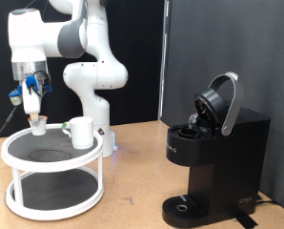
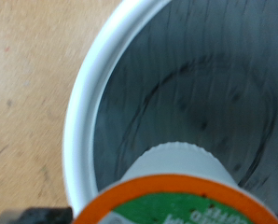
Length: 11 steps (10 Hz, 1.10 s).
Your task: Make a cup of coffee with the keurig machine
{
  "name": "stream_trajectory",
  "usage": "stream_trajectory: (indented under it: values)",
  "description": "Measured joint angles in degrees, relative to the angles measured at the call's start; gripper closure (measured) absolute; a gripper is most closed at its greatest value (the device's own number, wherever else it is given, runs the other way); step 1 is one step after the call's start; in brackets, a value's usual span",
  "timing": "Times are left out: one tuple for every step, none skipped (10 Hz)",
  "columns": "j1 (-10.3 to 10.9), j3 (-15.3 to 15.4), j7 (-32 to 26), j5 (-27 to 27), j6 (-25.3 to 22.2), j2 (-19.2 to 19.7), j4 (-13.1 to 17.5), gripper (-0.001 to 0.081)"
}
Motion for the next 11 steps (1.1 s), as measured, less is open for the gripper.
stream_trajectory:
  values:
    - [1.25,-0.42,-1.07,4.46,-0.53,0.01,0.38,0.0427]
    - [2.77,-0.56,-1.94,8.9,-2.0,0.01,1.16,0.0427]
    - [4.49,-0.46,-2.05,13.03,-3.18,-0.02,2.1,0.0427]
    - [6.11,-0.19,-1.94,16.08,-3.64,-0.05,2.81,0.0427]
    - [7.25,0.59,-1.09,17.95,-3.68,-0.08,3.28,0.0427]
    - [7.88,1.97,0.81,18.53,-3.67,-0.12,3.65,0.0427]
    - [8.03,2.82,2.59,18.56,-3.66,-0.11,3.85,0.0427]
    - [8.03,2.66,2.32,18.56,-3.66,-0.1,3.79,0.0427]
    - [8.28,2.39,1.88,20.26,-4.79,-0.05,3.95,0.0427]
    - [9.03,2.01,0.5,23.71,-7.44,0.2,4.79,0.0427]
    - [10.19,1.84,-0.27,26.61,-10.59,0.87,6.43,0.0427]
